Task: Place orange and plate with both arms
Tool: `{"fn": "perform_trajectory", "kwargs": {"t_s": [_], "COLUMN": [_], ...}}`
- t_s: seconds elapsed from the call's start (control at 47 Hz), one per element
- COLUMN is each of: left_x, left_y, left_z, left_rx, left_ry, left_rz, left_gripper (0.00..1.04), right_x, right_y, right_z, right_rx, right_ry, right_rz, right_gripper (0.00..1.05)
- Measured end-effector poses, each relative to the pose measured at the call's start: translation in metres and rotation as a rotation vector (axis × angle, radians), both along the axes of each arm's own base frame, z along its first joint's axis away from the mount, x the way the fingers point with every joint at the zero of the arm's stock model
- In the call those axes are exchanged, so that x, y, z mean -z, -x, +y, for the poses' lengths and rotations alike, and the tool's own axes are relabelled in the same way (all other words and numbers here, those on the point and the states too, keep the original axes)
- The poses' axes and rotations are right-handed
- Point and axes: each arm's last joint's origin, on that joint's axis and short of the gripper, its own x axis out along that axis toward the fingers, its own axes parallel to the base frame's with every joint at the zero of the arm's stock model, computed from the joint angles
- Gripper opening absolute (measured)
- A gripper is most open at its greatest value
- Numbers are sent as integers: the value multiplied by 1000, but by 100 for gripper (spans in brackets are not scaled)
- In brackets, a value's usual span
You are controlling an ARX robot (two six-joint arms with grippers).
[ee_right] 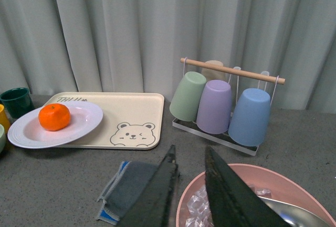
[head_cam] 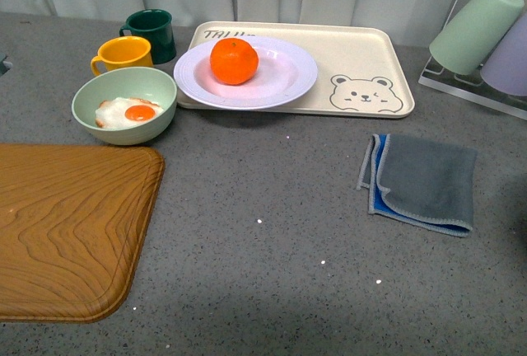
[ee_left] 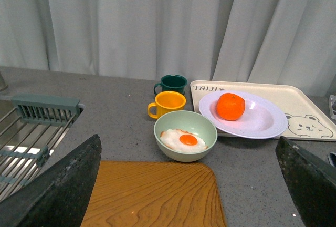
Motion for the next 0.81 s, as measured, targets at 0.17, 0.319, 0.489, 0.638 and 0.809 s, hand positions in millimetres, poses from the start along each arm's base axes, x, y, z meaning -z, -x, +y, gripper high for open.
{"fn": "perform_trajectory", "kwargs": {"t_s": [0.17, 0.319, 0.489, 0.638, 0.809], "left_x": [0, 0, 0, 0, 0], "left_y": [0, 0, 0, 0, 0], "left_z": [0, 0, 0, 0, 0], "left_rx": [0, 0, 0, 0, 0], "left_ry": [0, 0, 0, 0, 0], "left_rz": [0, 0, 0, 0, 0], "left_gripper": [98, 98, 98, 98, 98], "right_x": [0, 0, 0, 0, 0], "right_y": [0, 0, 0, 0, 0], "right_z": [0, 0, 0, 0, 0], "right_rx": [0, 0, 0, 0, 0], "right_ry": [0, 0, -1, -1, -1], "right_rz": [-1, -1, -1, -1, -1], "right_gripper": [52, 87, 95, 95, 95]}}
